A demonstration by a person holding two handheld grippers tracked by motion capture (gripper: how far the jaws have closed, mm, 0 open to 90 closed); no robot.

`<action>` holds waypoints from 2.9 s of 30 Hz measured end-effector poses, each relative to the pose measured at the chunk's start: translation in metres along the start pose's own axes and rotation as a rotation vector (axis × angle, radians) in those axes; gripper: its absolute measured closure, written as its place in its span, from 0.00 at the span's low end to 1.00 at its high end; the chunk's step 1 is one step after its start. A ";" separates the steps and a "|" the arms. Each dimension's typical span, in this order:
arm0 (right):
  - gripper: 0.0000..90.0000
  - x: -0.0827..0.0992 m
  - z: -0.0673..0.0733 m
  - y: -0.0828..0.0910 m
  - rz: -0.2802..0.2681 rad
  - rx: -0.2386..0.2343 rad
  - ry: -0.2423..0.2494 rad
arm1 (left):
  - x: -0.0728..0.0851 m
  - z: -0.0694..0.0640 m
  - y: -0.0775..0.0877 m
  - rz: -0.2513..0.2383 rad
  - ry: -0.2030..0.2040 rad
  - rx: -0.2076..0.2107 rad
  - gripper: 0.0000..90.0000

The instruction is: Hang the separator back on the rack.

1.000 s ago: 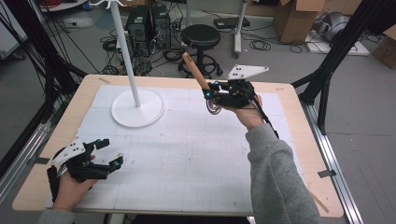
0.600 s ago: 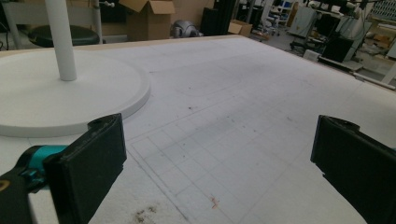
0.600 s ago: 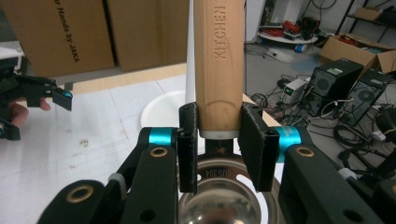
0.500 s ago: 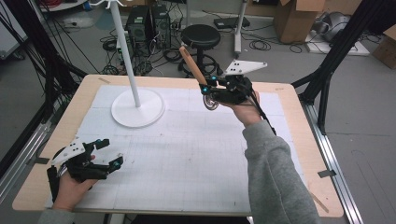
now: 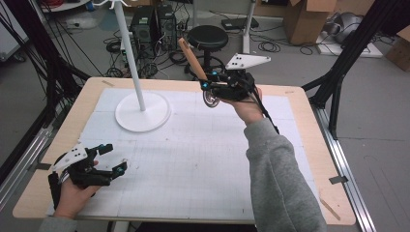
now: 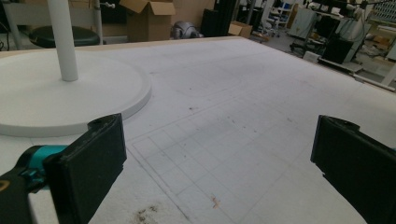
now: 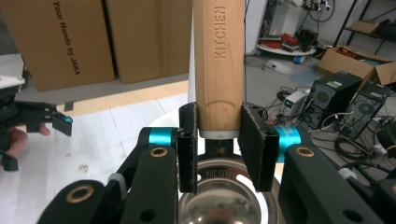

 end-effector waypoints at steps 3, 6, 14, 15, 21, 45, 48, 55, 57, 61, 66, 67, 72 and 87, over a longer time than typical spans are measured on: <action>0.78 -0.003 0.000 -0.003 0.001 0.003 0.001 | 0.000 0.000 0.000 -0.001 0.003 -0.002 0.04; 0.78 -0.004 -0.001 -0.004 -0.010 0.003 -0.006 | 0.000 0.000 0.001 -0.001 0.003 -0.002 0.04; 0.78 -0.008 -0.002 -0.009 -0.025 0.009 -0.027 | 0.000 0.000 0.000 -0.008 0.006 -0.003 0.04; 0.78 -0.008 -0.002 -0.010 -0.024 0.009 -0.028 | 0.000 0.001 0.000 -0.008 0.006 -0.002 0.04; 0.78 -0.013 0.000 -0.014 -0.032 0.007 -0.028 | 0.000 0.001 0.000 -0.008 0.004 -0.001 0.04; 0.78 -0.024 0.004 -0.036 -0.038 -0.005 -0.045 | 0.000 0.001 0.002 -0.019 0.006 0.000 0.04; 0.78 -0.024 0.004 -0.038 -0.039 -0.004 -0.045 | 0.000 0.001 0.002 -0.017 0.008 0.001 0.04; 0.78 -0.028 0.004 -0.042 -0.042 -0.007 -0.045 | 0.000 0.001 0.002 -0.018 0.008 -0.001 0.04; 0.78 -0.029 0.004 -0.044 -0.042 -0.010 -0.043 | 0.000 0.001 0.003 -0.020 0.007 -0.001 0.04; 0.78 -0.032 0.004 -0.048 -0.043 -0.005 -0.044 | 0.000 0.001 0.003 -0.022 0.008 0.000 0.04; 0.78 -0.035 0.005 -0.054 -0.046 -0.010 -0.047 | 0.001 0.003 0.003 -0.015 0.004 -0.007 0.04; 0.78 -0.036 0.005 -0.055 -0.045 -0.008 -0.049 | 0.001 0.003 0.002 -0.014 0.007 -0.009 0.04; 0.78 -0.037 0.003 -0.060 -0.049 0.003 -0.057 | 0.000 0.002 0.003 -0.022 0.007 -0.008 0.04; 0.78 -0.046 0.005 -0.072 -0.056 0.000 -0.058 | 0.000 0.003 0.002 -0.022 0.009 -0.008 0.04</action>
Point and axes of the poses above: each handheld gripper's, and its own axes: y roughly backward along the jaws, x roughly out of its underside, z roughly to its left, the point moved 3 cm from there along -y, roughly forward along the jaws, and after that the axes turned 4 degrees about -z, right-handed, at the moved point
